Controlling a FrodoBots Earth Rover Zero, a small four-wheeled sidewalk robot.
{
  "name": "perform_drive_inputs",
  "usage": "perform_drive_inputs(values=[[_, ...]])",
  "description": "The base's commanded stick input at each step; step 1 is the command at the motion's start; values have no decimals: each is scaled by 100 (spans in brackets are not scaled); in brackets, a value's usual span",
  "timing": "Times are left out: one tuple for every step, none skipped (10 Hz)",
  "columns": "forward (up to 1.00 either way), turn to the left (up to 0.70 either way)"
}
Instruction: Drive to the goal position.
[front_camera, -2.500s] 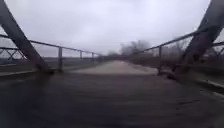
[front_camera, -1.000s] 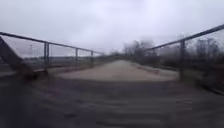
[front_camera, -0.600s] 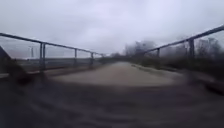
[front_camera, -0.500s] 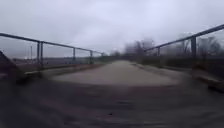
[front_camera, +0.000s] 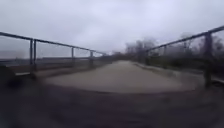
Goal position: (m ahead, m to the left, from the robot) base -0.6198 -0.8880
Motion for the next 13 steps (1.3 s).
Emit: perform_drive_inputs(values=[[100, 2], [100, 2], [100, 2], [100, 2], [100, 2], [100, 2], [100, 2], [100, 2], [100, 2], [100, 2], [100, 2], [100, 2], [100, 2]])
